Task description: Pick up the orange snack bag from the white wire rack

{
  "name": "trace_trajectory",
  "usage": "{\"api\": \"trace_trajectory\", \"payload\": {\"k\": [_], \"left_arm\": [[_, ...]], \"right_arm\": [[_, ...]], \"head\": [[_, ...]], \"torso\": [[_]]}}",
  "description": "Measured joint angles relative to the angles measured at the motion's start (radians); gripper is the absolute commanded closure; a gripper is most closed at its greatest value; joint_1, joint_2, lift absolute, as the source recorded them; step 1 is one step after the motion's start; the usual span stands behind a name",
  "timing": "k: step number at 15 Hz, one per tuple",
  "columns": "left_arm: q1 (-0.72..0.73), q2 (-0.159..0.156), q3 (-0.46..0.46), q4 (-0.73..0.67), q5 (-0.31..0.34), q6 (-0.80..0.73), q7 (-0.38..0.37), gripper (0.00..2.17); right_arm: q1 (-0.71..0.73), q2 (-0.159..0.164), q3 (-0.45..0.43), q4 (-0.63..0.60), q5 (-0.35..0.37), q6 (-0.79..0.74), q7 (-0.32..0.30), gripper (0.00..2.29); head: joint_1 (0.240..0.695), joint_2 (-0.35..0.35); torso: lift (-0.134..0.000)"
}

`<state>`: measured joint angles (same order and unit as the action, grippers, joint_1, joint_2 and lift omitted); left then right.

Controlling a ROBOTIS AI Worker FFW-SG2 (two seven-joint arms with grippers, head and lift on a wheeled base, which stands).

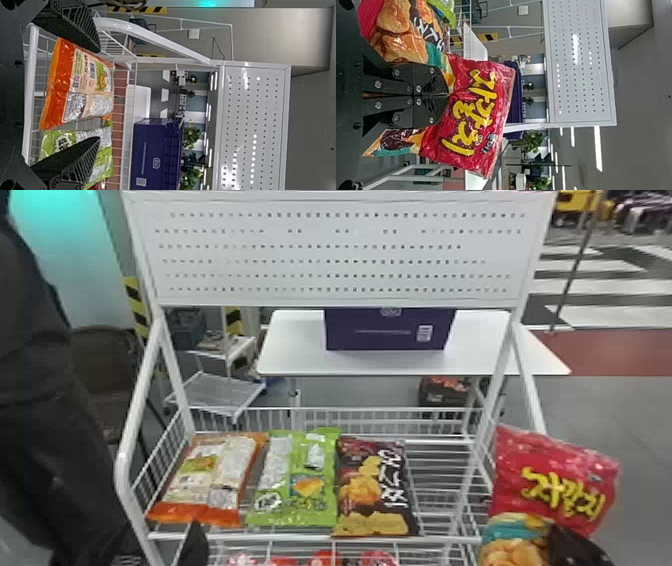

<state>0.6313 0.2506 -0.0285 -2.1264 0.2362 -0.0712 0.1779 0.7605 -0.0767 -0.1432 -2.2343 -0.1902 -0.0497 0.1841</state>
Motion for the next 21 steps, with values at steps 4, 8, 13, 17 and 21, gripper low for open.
{"api": "trace_trajectory", "payload": {"k": [4, 8, 13, 17, 21], "left_arm": [[-0.006, 0.0, -0.002, 0.007, 0.001, 0.0, 0.0, 0.11], [-0.01, 0.003, -0.002, 0.012, 0.003, 0.001, -0.002, 0.1], [-0.178, 0.008, -0.054, 0.138, -0.002, 0.026, -0.02, 0.11], [-0.449, 0.006, -0.145, 0.357, -0.008, 0.104, -0.014, 0.11], [-0.618, -0.003, -0.186, 0.54, -0.007, 0.131, -0.014, 0.11]], "right_arm": [[-0.003, 0.001, -0.001, 0.002, 0.0, 0.0, 0.0, 2.22], [-0.004, 0.003, -0.005, 0.004, 0.0, 0.0, 0.0, 2.22], [0.004, 0.01, -0.007, 0.003, 0.002, 0.0, 0.0, 2.22], [0.016, 0.013, -0.009, -0.003, 0.005, 0.0, 0.0, 2.22], [0.024, 0.007, -0.011, -0.007, 0.005, -0.003, 0.0, 2.22]], "head": [[0.499, 0.0], [0.499, 0.0], [0.499, 0.0], [0.499, 0.0], [0.499, 0.0]], "torso": [[0.0], [0.0], [0.0], [0.0], [0.0]]}}
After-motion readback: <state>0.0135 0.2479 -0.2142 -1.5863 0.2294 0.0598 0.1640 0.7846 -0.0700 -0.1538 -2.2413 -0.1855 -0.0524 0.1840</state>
